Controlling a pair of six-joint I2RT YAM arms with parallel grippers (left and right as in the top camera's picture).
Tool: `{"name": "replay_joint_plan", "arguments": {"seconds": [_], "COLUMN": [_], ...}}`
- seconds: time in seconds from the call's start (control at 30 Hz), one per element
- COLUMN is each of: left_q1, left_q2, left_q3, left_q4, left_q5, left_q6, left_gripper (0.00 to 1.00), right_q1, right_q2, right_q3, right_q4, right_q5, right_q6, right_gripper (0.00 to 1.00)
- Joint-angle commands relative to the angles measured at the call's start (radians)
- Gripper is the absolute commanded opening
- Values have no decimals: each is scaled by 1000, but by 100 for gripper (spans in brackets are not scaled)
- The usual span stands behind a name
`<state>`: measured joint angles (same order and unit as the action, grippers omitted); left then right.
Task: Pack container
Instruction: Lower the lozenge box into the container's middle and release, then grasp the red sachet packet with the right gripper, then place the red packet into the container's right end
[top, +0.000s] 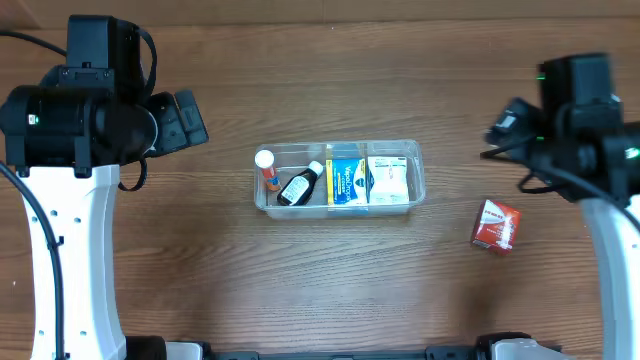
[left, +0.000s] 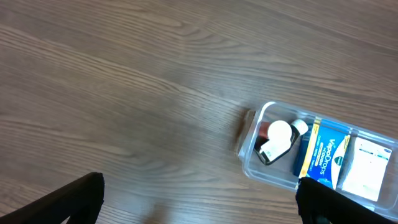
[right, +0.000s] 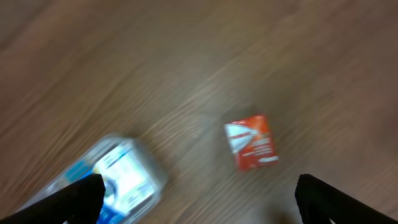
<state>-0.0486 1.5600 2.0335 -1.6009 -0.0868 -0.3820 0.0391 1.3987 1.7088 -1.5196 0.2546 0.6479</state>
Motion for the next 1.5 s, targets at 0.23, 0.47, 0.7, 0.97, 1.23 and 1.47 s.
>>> {"name": "replay_joint_plan", "arguments": {"seconds": [0.23, 0.47, 0.7, 0.97, 1.23, 1.47], "left_q1": [4, 4, 4, 4, 4, 4], "left_q2": [6, 6, 6, 6, 6, 6], "left_q3": [-3, -3, -3, -3, -3, -3], "left_q4": [0, 0, -1, -5, -11, -19], "left_q5": [1, 1, 1, 2, 2, 1], "left_q6": [24, 24, 24, 24, 23, 23], "left_gripper": [100, 100, 100, 100, 100, 100], "right_q1": [-238, -238, -238, -141, 383, 402], "right_q2": [127, 212, 262, 123, 93, 348], "right_q3": [-600, -801, -814, -438, -258, -283], "right_q4": [372, 619, 640, 373, 393, 408], "right_q5": [-238, -223, -224, -348, -295, -203], "right_q6": [-355, -364, -364, -396, -354, -303], "right_gripper": [100, 100, 76, 72, 68, 69]}}
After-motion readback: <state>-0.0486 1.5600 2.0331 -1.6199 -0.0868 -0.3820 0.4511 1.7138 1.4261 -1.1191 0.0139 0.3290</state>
